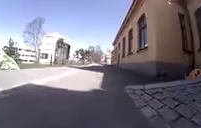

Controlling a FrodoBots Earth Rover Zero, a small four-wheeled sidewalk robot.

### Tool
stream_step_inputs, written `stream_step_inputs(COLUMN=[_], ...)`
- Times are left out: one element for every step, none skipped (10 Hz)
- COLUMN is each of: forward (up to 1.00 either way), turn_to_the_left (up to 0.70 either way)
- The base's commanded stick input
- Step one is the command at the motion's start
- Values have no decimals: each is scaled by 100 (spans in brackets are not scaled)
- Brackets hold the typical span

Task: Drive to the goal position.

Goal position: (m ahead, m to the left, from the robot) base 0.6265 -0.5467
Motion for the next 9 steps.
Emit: stream_step_inputs(forward=[44, 73, 85, 85, 85, 85, 85, 85, 85], turn_to_the_left=[0, 0, 0, 0, 0, 0, 0, 0, 0])
